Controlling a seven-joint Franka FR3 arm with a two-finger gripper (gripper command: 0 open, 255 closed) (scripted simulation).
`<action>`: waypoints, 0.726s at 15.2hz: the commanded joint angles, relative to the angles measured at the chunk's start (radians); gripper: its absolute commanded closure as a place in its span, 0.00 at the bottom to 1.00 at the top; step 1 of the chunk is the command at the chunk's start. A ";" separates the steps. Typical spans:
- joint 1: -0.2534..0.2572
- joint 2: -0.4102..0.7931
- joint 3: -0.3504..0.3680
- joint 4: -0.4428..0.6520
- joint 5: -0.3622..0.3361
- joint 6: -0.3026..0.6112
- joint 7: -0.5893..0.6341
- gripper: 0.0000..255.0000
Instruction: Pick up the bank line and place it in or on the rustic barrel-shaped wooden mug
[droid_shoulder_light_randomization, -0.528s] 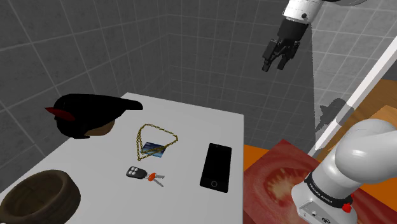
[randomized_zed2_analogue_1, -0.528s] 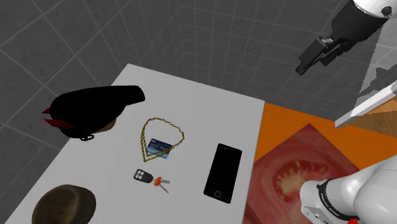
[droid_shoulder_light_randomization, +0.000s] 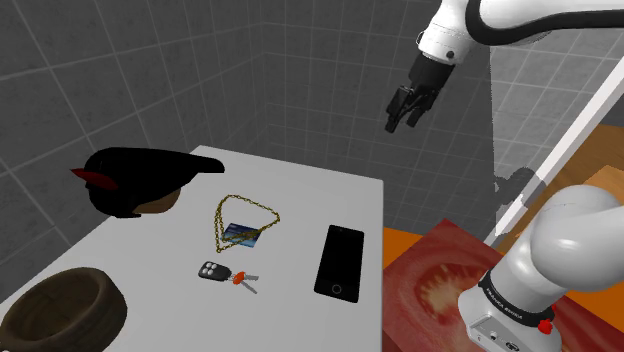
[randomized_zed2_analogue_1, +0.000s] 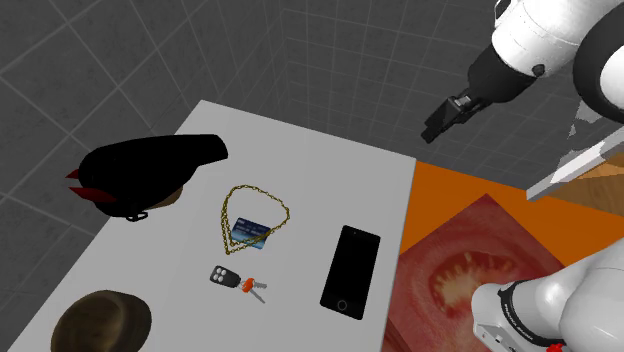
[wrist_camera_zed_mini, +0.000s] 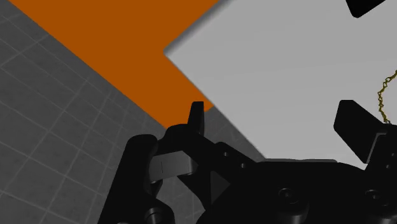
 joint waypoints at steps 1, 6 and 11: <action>0.028 0.013 0.023 -0.042 0.020 0.087 -0.009 0.00; 0.100 0.066 0.084 -0.119 0.067 0.290 -0.032 0.00; 0.170 0.157 0.149 -0.167 0.107 0.503 -0.055 0.00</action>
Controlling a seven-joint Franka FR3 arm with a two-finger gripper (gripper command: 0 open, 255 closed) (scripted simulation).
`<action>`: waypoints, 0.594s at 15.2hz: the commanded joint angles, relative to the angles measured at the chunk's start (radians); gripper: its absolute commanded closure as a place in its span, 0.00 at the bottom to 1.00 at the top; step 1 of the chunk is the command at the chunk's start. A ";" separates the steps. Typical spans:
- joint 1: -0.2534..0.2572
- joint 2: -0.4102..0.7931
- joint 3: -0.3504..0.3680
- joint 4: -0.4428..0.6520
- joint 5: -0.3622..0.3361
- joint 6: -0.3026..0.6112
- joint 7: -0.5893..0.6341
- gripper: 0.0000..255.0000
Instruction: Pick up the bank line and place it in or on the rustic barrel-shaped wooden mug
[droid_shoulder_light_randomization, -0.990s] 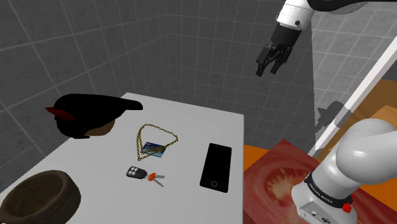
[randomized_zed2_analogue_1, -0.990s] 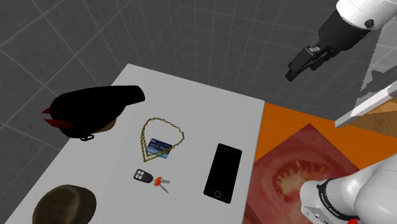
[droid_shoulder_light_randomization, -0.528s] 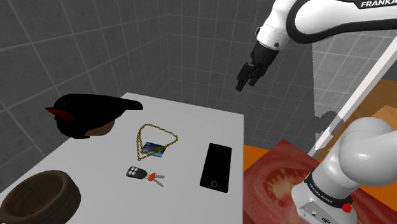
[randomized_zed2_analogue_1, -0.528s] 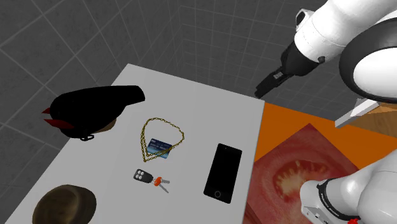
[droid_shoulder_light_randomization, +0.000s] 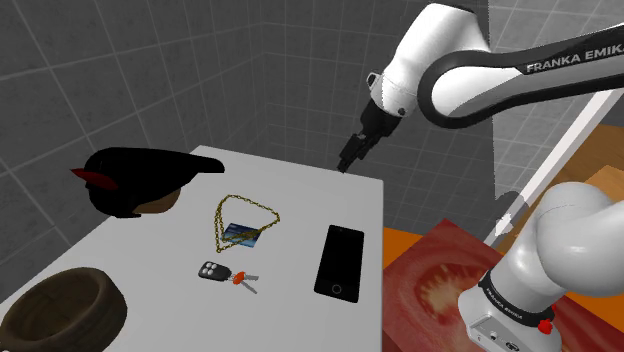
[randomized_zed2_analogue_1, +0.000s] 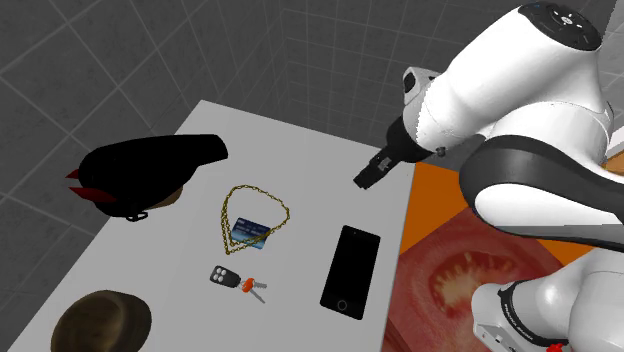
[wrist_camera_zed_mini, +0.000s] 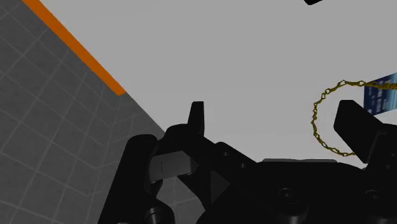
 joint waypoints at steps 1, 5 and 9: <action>0.026 0.049 0.025 -0.006 0.013 0.090 -0.011 0.00; 0.074 0.152 0.079 -0.017 0.031 0.263 -0.026 0.00; 0.106 0.273 0.140 -0.009 0.024 0.433 -0.031 0.00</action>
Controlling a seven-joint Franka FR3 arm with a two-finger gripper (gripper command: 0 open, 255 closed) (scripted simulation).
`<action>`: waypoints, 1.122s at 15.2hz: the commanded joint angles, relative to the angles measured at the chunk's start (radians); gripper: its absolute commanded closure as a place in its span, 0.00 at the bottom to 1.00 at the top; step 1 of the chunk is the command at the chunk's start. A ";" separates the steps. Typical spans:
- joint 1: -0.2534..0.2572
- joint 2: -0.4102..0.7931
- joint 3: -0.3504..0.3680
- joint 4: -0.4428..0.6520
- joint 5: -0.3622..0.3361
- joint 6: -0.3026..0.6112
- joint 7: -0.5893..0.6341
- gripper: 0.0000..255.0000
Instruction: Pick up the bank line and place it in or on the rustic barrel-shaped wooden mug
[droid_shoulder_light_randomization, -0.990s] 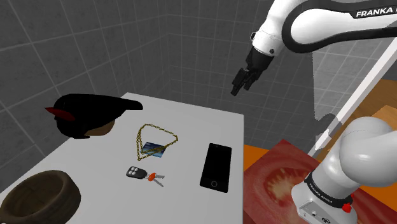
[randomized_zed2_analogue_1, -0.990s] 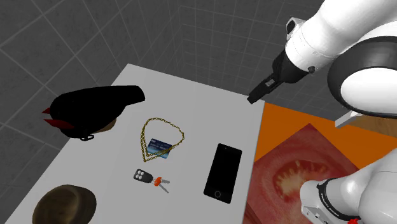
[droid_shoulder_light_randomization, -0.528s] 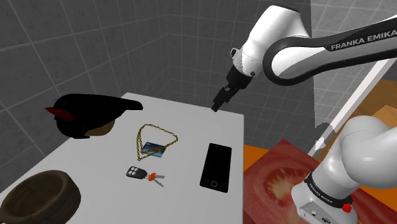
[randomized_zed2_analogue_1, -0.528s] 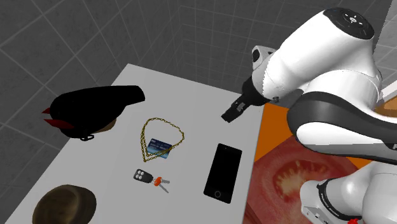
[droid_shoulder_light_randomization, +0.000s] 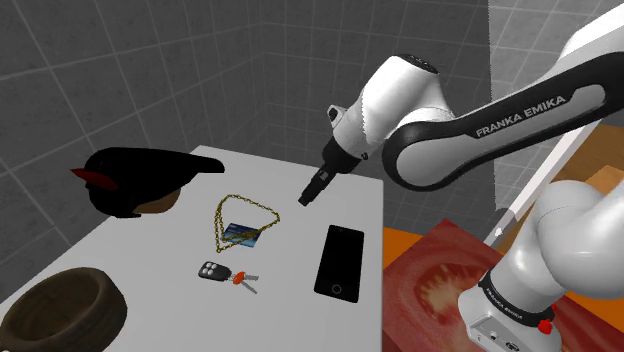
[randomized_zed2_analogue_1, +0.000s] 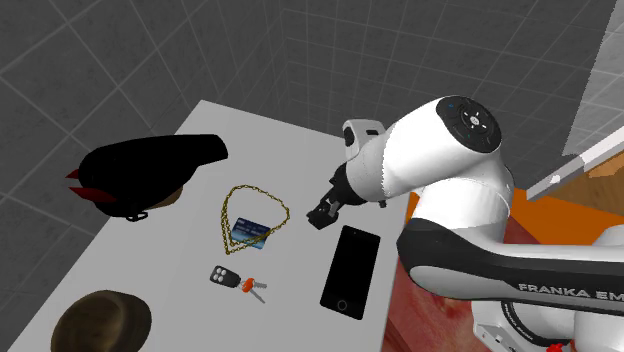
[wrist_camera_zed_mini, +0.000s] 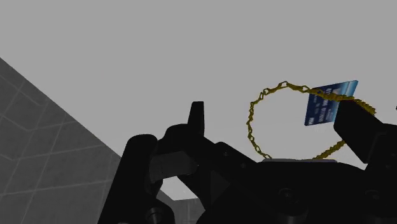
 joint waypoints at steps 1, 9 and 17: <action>0.010 0.070 0.032 0.011 -0.012 0.091 -0.001 0.00; -0.219 0.351 0.327 0.100 -0.536 0.380 0.372 0.00; -0.127 0.523 0.149 0.240 -1.180 0.382 0.899 0.00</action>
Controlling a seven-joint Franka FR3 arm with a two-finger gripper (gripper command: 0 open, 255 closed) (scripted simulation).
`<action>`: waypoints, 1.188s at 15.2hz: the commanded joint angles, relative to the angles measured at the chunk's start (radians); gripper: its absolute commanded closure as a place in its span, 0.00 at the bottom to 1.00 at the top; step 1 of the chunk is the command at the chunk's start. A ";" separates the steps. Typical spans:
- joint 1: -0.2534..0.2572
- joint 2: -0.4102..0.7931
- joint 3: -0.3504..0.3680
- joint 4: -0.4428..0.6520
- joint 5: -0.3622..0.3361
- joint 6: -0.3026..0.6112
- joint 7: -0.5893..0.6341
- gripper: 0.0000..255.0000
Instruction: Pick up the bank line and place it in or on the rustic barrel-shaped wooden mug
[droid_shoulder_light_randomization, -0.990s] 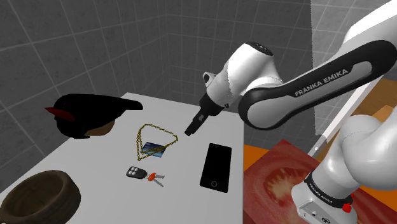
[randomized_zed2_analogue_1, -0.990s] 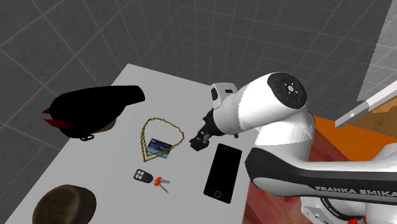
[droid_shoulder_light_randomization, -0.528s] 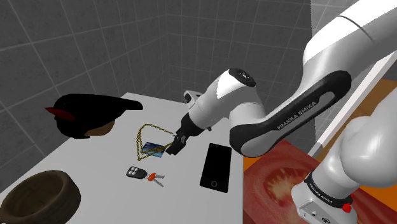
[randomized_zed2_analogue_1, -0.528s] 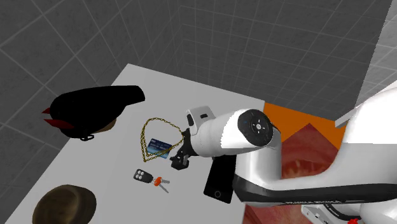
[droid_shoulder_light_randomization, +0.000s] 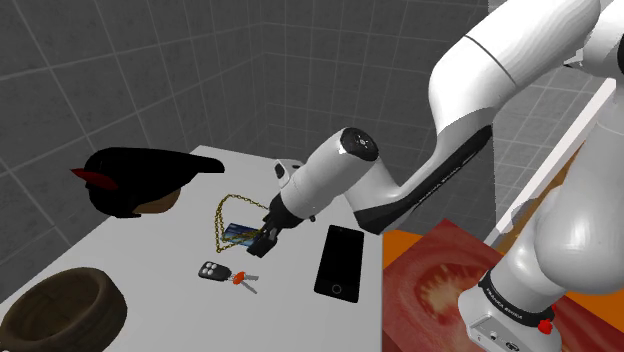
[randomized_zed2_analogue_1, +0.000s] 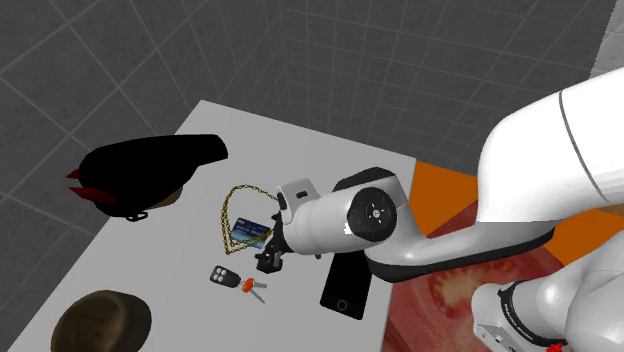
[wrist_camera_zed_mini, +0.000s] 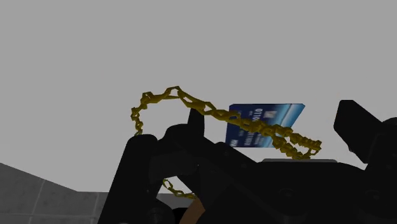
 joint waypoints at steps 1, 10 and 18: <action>0.025 0.014 -0.029 0.012 -0.058 0.001 0.051 0.00; 0.024 0.013 -0.028 0.012 -0.057 0.001 0.050 1.00; 0.025 0.014 -0.029 0.012 -0.058 0.001 0.051 1.00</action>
